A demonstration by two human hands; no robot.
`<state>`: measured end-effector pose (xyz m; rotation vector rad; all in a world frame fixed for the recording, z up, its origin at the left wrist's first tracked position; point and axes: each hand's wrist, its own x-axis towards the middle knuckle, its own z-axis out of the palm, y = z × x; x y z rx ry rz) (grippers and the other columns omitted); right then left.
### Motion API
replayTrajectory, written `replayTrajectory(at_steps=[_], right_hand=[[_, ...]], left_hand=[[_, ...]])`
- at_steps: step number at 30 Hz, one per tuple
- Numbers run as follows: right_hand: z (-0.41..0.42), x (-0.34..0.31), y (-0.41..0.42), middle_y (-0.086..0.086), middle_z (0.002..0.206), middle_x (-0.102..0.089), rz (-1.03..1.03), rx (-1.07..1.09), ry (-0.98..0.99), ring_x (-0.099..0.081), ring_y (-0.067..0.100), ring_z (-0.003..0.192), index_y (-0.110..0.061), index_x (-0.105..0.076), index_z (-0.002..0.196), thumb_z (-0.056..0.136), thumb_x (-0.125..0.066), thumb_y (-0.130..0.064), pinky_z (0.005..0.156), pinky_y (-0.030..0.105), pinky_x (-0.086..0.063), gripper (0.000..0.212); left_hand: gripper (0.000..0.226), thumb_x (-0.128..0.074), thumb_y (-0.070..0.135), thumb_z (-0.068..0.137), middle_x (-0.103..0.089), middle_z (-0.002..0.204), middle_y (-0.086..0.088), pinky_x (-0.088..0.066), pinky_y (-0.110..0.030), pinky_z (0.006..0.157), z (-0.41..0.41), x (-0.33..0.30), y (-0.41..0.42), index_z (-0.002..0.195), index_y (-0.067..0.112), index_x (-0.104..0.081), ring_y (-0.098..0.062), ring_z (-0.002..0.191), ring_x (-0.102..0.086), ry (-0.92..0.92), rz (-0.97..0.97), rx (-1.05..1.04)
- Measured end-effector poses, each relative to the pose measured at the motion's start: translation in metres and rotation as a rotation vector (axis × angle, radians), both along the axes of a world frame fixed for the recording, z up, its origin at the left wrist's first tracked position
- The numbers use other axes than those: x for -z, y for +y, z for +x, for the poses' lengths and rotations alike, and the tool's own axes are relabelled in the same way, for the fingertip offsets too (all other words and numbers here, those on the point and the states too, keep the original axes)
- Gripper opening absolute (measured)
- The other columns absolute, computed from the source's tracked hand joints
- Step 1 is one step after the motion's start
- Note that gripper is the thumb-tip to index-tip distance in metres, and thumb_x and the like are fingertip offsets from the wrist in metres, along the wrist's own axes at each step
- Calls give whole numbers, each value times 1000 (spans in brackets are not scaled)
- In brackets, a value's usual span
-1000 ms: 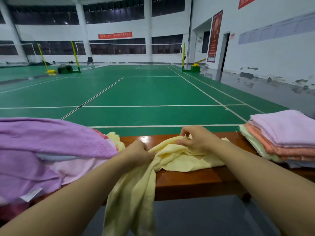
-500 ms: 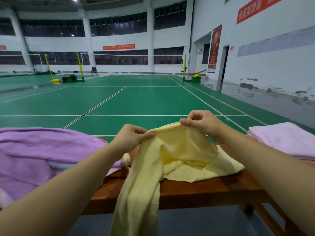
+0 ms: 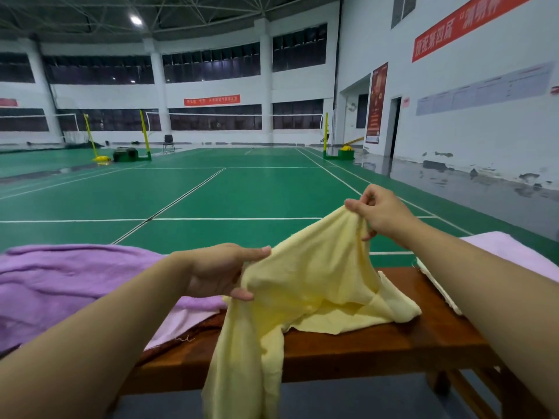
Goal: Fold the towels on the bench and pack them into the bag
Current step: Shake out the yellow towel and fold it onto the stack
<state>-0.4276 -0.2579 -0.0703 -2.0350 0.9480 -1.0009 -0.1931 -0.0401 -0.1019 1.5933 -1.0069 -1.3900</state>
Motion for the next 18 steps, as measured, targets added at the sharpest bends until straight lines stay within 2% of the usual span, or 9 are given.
replayTrajectory(at_steps=[2,5,7,8,9,11,14,16,18], right_hand=[[-10,0,-8,11,88,-55,21,120,-22,-65,24,52,-9,-47,95,96,-65,-39,61,51,-62,35],[-27,2,-20,10,87,-56,55,219,-56,-66,23,47,-11,-45,93,98,-62,-40,73,57,-61,35],[-34,3,-24,9,88,-58,33,267,-48,-67,24,50,-9,-47,96,98,-60,-43,73,55,-61,36],[-36,3,-25,9,90,-59,3,297,-31,-68,23,50,-9,-48,98,99,-58,-45,69,50,-61,37],[-37,3,-24,9,91,-61,-32,325,-11,-67,22,51,-9,-49,100,99,-57,-46,62,43,-59,38],[-36,4,-26,9,90,-62,-105,366,21,-67,23,54,-10,-50,100,99,-54,-49,55,34,-52,39],[-35,3,-31,7,85,-61,-213,405,61,-65,25,63,-12,-51,95,100,-52,-51,61,37,-50,39],[-35,0,-36,5,83,-57,-261,422,92,-54,20,67,-12,-51,93,100,-52,-51,59,34,-42,39],[-36,-5,-39,3,82,-54,-293,438,111,-46,16,67,-13,-50,94,100,-50,-52,59,33,-36,40]], left_hand=[[46,-60,43,96,-72,106,-6,-61,-25,60,3,1,4,127,10,-66,-14,88,-70,-29,40,-6],[48,-64,40,94,-73,106,-7,-64,-32,68,11,-4,4,129,7,-64,-17,89,-72,12,13,-122],[52,-68,39,91,-71,116,-10,-64,-43,75,15,-12,2,129,5,-62,-23,96,-71,12,-11,-183],[54,-71,39,89,-67,121,-12,-62,-50,78,15,-17,-1,129,4,-60,-27,102,-69,-33,-30,-223],[57,-73,41,89,-61,122,-13,-61,-55,77,15,-22,-4,128,2,-57,-31,106,-66,-129,-54,-283],[59,-72,45,90,-54,110,-12,-62,-57,70,13,-34,-14,123,-1,-55,-33,98,-62,-429,-111,-391],[62,-56,56,97,-55,102,-12,-62,-48,58,11,-60,-25,116,-3,-56,-33,89,-60,-873,-153,-421],[62,-47,59,100,-56,98,-15,-61,-48,62,11,-79,-30,106,-3,-54,-37,89,-61,-1019,-158,-427],[63,-44,60,100,-53,78,-14,-59,-44,62,13,-98,-35,85,-1,-52,-33,72,-58,-1130,-177,-460]])
